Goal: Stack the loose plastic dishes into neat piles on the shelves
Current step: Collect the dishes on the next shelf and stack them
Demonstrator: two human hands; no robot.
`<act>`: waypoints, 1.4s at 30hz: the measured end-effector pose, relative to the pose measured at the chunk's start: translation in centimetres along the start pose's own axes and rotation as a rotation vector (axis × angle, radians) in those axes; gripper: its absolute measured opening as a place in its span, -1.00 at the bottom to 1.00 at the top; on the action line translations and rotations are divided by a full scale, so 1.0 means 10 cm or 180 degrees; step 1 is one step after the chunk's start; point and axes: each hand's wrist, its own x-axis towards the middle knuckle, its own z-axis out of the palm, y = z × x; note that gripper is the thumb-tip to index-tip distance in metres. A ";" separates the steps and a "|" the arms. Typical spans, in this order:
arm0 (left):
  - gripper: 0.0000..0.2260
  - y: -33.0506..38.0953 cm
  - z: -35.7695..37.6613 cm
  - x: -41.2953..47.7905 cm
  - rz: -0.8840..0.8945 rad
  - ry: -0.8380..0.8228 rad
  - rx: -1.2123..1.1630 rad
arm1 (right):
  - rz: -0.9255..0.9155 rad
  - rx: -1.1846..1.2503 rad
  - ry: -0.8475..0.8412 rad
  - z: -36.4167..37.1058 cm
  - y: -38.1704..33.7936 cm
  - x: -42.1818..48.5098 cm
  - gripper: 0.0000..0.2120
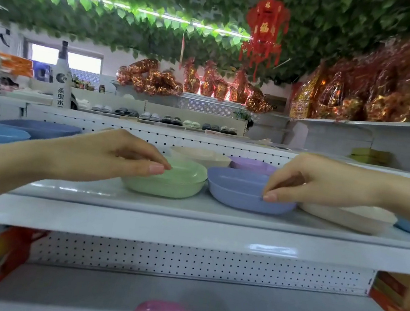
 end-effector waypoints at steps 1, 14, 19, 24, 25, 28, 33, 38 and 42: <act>-0.46 0.03 0.01 0.00 -0.0073 -0.0090 0.0149 | -0.0007 0.0005 0.0028 -0.01 -0.01 0.01 -0.70; -0.59 0.68 0.37 0.61 0.0577 0.0116 0.0247 | 0.0731 0.0239 0.0304 -0.36 0.29 -0.43 -0.66; -0.58 0.73 0.64 0.86 0.0601 -0.0362 0.0523 | 0.0910 -0.0118 0.0065 -0.20 0.55 -0.69 -0.73; -0.65 0.66 0.78 0.95 0.0773 -0.0332 0.0351 | 0.0725 -0.0065 0.0334 -0.11 0.62 -0.78 -0.86; -0.64 0.66 0.78 0.97 0.0783 -0.0337 0.0328 | 0.0699 -0.0179 0.0348 -0.10 0.62 -0.78 -0.88; -0.47 0.66 0.81 1.02 0.0778 -0.0386 0.0443 | 0.0672 -0.0818 0.0334 -0.09 0.65 -0.77 -0.89; -0.57 0.78 0.69 0.97 0.0491 0.0076 0.0131 | 0.0638 -0.1511 0.1039 -0.39 0.57 -0.76 -0.84; -0.70 0.93 0.27 0.83 0.0649 0.1578 -0.0227 | 0.0190 -0.1057 0.1700 -0.49 0.36 -0.60 -0.96; -0.64 0.86 0.22 0.74 0.0541 0.1597 -0.0192 | -0.0152 -0.0731 0.1549 -0.27 0.15 -0.32 -0.93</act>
